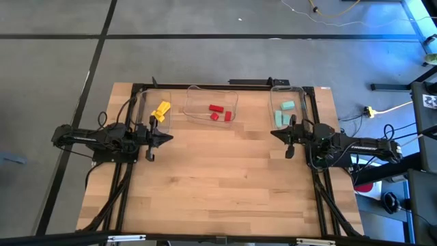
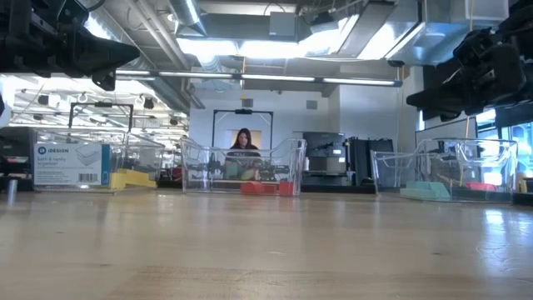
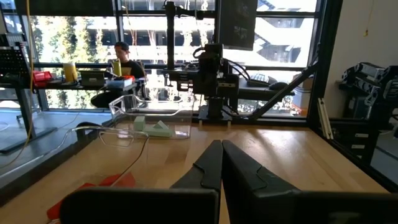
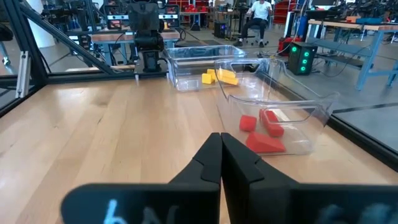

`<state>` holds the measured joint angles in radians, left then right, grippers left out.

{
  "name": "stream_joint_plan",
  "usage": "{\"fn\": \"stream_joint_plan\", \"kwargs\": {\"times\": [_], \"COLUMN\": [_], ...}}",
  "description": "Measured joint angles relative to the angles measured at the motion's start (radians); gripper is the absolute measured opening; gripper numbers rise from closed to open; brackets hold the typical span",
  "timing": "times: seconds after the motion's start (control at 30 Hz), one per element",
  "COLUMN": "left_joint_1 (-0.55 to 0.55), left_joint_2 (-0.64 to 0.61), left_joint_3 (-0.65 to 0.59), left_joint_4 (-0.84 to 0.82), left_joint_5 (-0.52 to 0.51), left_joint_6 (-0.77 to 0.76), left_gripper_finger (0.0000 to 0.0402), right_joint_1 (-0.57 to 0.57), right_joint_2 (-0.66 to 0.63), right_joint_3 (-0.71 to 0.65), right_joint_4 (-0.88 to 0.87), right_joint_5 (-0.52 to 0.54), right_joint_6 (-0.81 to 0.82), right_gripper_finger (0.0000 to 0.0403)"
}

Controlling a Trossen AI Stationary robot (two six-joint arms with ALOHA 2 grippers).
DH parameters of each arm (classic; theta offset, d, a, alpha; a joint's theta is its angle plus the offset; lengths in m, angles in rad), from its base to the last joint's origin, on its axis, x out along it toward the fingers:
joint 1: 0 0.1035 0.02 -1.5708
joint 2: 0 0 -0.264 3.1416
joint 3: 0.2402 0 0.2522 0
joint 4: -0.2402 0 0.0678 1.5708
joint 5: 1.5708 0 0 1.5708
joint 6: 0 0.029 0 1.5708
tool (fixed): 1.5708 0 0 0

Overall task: Sort & place blocks by color
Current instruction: Return to Home Position

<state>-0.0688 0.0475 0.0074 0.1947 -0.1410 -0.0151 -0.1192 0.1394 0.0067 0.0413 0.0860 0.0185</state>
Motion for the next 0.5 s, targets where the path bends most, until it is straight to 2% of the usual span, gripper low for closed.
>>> {"fn": "stream_joint_plan", "kwargs": {"times": [0.5], "left_joint_1": [0.000], "left_joint_2": [0.000], "left_joint_3": [0.000], "left_joint_4": [0.000], "left_joint_5": [0.000], "left_joint_6": [0.000], "left_gripper_finger": [0.0000], "right_joint_1": [0.000], "right_joint_2": [0.000], "right_joint_3": [0.000], "right_joint_4": [0.000], "right_joint_5": [0.000], "right_joint_6": [-0.001], "right_gripper_finger": [0.0008]}}
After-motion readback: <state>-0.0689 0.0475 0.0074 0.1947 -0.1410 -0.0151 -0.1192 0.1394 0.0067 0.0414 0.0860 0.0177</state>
